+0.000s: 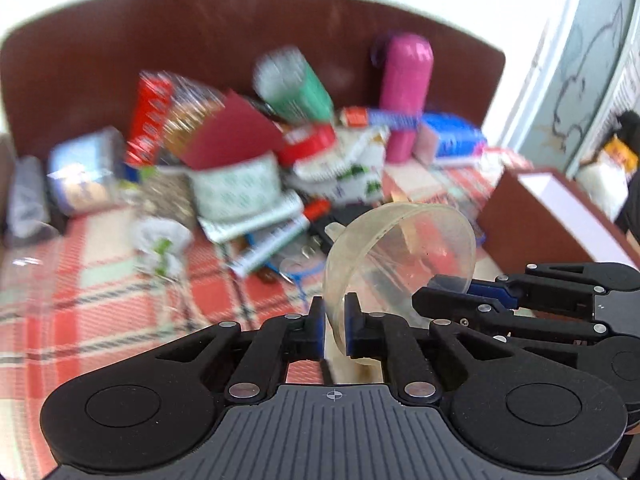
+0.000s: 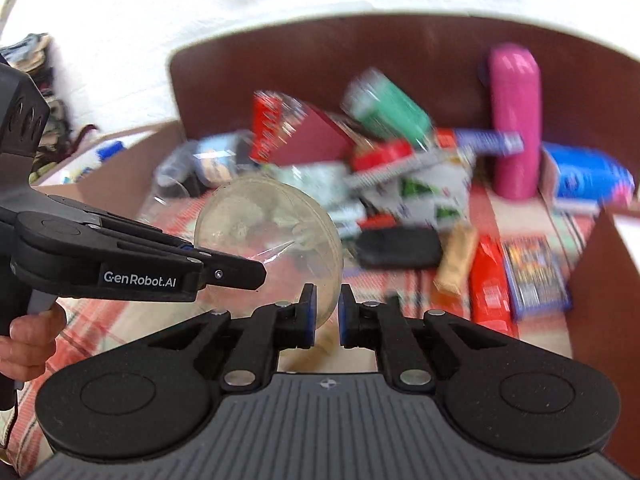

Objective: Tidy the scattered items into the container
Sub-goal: 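Carry clear funnel to cardboard box with both tools and release it inside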

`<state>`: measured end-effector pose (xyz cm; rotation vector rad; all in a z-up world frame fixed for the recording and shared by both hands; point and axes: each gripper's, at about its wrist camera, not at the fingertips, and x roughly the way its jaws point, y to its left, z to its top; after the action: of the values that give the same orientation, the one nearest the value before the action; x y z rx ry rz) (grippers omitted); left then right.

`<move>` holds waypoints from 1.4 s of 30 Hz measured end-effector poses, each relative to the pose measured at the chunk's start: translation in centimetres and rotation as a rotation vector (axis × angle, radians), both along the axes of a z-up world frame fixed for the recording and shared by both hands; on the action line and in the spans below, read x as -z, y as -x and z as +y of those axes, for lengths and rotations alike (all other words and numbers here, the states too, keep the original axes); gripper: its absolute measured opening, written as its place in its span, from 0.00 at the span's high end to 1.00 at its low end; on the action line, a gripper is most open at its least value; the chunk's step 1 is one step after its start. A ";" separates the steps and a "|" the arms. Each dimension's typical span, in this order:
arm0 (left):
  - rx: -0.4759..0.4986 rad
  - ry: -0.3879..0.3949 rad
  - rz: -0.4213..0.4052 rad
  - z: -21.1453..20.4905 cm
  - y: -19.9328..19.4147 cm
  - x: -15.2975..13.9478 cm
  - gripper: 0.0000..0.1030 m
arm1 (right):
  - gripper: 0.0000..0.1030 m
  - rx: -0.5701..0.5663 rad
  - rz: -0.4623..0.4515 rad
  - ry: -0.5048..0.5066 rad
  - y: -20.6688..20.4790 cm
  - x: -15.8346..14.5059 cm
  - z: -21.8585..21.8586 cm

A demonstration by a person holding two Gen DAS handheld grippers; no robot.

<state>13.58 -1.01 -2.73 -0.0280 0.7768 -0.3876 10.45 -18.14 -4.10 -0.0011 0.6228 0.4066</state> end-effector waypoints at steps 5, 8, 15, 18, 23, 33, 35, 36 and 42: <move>-0.108 0.012 -0.086 5.1 1.8 -3.8 0.96 | 0.88 -0.108 -0.084 0.022 0.1 -3.3 4.7; -0.186 0.013 -0.128 9.0 3.1 -5.5 0.95 | 0.88 -0.185 -0.135 0.038 0.0 -5.1 8.2; -0.385 -0.013 -0.206 18.5 5.8 -8.3 0.95 | 0.88 -0.375 -0.183 0.042 -1.9 -8.3 18.9; -0.463 -0.027 -0.226 22.5 5.7 -9.1 0.95 | 0.88 -0.446 -0.179 0.030 -3.1 -9.5 23.4; -0.563 -0.033 -0.235 29.5 4.0 -9.9 0.95 | 0.88 -0.515 -0.161 0.008 -5.9 -10.6 30.5; -0.653 -0.006 -0.216 40.5 -2.9 -8.5 0.94 | 0.88 -0.539 -0.146 0.032 -12.0 -9.8 42.1; -0.660 -0.004 -0.207 42.1 -4.2 -7.6 0.94 | 0.88 -0.540 -0.130 0.029 -13.6 -9.1 43.7; -0.668 0.000 -0.203 42.8 -4.8 -7.0 0.94 | 0.88 -0.540 -0.123 0.028 -14.4 -8.7 44.5; -0.797 -0.076 -0.131 46.3 -8.7 -2.6 0.15 | 0.84 -0.512 -0.160 0.094 -17.6 -4.9 48.6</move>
<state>22.33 45.30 -0.14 -0.2308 0.5934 0.3934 28.02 30.44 0.84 -0.2851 0.4774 0.8629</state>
